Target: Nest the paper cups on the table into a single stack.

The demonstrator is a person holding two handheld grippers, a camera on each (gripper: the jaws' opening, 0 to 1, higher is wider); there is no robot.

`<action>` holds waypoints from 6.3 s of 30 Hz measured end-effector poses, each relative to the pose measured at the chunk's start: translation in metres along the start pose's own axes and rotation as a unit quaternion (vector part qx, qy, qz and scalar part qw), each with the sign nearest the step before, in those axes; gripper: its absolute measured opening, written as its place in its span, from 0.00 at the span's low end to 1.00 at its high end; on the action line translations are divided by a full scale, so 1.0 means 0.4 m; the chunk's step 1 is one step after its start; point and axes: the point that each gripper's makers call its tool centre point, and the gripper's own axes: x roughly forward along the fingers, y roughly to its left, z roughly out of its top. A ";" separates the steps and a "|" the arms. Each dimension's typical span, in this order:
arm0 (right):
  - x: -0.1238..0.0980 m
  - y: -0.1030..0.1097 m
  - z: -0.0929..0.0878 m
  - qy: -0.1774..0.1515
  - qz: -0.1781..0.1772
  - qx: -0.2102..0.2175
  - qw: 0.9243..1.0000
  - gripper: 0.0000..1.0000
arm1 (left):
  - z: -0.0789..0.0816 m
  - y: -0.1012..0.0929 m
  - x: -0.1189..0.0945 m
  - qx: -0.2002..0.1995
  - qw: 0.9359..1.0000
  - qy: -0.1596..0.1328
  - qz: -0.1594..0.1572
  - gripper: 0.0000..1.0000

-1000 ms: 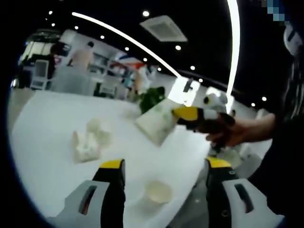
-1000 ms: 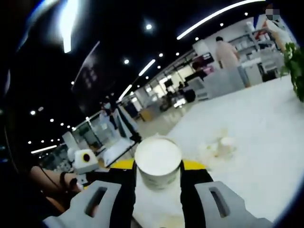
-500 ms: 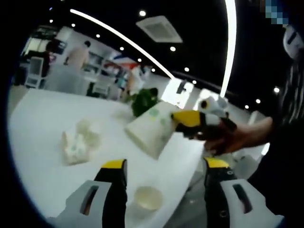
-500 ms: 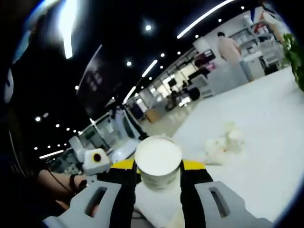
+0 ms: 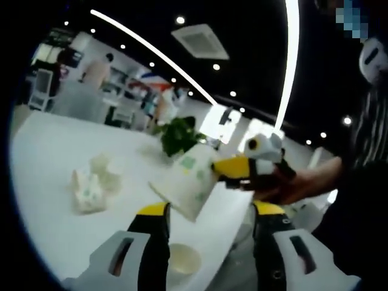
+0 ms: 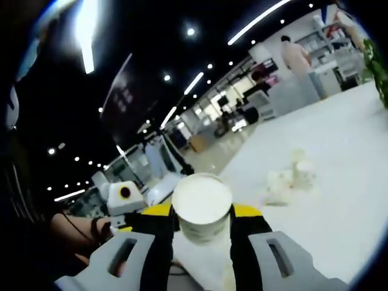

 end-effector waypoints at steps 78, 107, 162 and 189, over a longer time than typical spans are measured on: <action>-0.068 0.092 -0.025 0.004 0.121 -0.068 0.990 0.42 | 0.022 -0.102 -0.043 0.064 0.989 0.089 -0.103 0.00; -0.109 0.060 -0.062 0.049 0.079 -0.196 0.976 0.62 | -0.004 -0.108 -0.009 0.259 0.924 0.257 -0.118 0.00; -0.161 -0.050 -0.126 0.079 -0.013 -0.277 0.958 1.00 | -0.164 0.011 -0.032 0.408 0.739 0.530 -0.079 0.00; -0.274 -0.152 -0.080 0.029 -0.141 -0.259 0.955 1.00 | -0.258 0.072 0.003 0.458 0.640 0.610 -0.092 0.00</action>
